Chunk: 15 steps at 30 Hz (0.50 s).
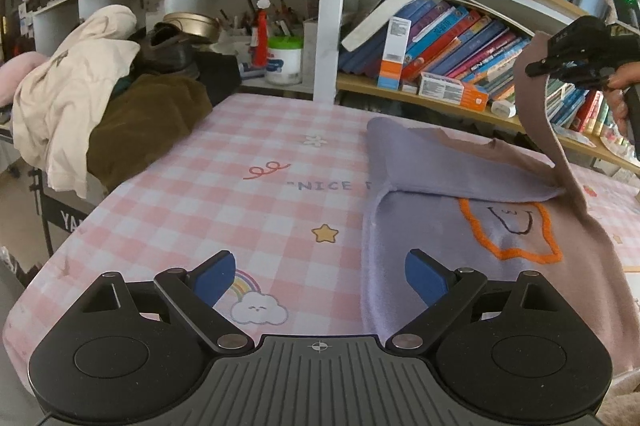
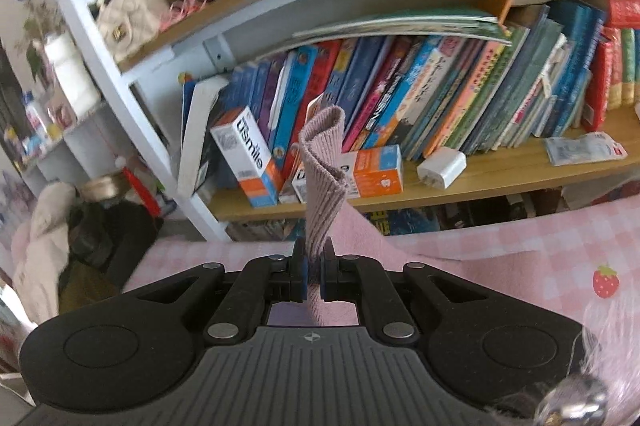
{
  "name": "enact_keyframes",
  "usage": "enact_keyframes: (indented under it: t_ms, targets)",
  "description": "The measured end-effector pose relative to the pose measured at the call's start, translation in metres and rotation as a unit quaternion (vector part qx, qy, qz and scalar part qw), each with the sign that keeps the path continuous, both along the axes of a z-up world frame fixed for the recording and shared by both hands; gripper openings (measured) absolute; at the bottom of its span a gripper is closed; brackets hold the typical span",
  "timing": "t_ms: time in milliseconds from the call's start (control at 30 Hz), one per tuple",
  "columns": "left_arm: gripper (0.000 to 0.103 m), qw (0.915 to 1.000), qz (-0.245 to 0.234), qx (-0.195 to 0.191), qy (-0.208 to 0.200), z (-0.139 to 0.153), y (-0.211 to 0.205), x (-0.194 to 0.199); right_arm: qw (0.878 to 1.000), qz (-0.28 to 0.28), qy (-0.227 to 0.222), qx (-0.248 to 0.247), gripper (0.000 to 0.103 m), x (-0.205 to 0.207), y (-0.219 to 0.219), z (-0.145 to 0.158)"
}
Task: Fold clothes
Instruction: 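Lift the pink sleeve with the right tool and carry it across the chest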
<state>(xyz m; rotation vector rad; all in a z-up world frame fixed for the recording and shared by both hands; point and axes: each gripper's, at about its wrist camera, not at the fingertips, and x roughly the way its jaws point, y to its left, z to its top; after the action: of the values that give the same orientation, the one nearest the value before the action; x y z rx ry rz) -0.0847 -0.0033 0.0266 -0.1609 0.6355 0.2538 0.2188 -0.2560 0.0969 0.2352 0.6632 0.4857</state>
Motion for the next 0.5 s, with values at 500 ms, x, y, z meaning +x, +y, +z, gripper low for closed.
enact_keyframes:
  t_ms: [500]
  targets:
    - [0.094, 0.9999, 0.0, -0.01, 0.001, -0.005, 0.026, -0.001, 0.998, -0.013, 0.009, -0.059, 0.005, 0.0, 0.037, -0.035]
